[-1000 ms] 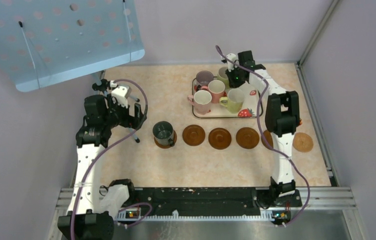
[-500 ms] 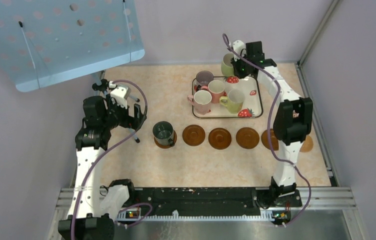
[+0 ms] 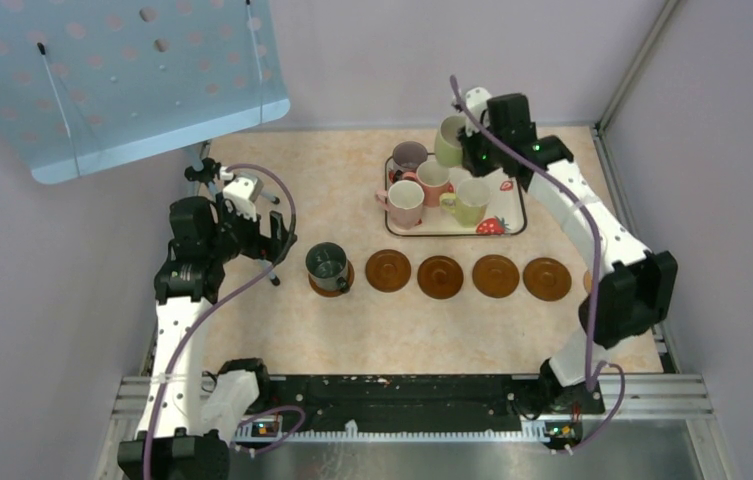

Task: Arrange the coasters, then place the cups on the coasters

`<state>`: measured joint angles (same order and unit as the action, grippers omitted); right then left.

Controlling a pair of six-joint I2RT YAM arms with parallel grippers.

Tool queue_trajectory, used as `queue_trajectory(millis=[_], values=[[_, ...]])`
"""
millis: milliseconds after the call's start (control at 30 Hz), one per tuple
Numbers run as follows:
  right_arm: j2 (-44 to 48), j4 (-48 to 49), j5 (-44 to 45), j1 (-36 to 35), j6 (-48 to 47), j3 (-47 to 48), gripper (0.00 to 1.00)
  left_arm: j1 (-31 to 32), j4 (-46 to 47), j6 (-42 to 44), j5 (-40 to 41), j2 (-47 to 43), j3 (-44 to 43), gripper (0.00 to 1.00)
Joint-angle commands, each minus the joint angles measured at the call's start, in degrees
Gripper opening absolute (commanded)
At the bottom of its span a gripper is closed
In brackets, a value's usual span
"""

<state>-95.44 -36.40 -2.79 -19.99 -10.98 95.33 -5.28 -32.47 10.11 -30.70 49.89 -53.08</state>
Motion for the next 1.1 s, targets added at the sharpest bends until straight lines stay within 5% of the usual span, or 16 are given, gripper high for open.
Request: queue_trajectory(millis=[0, 200, 500, 1067], values=[[13.5, 1.4, 4.5, -10.6, 8.6, -8.7, 0.00, -0.3, 3.1, -1.3, -1.6, -2.0, 1.2, 0.99], [22.5, 7.8, 14.5, -23.9, 15.2, -21.9, 0.00, -0.3, 2.2, -1.2, -1.4, -3.4, 1.7, 0.99], [21.3, 23.1, 19.4, -35.8, 17.8, -34.2, 0.00, -0.3, 0.3, -1.3, -1.4, -5.7, 2.9, 0.99], [11.6, 26.1, 20.3, -37.4, 26.9, -37.4, 0.00, -0.3, -1.9, -1.2, 0.5, -7.8, 3.1, 0.99]])
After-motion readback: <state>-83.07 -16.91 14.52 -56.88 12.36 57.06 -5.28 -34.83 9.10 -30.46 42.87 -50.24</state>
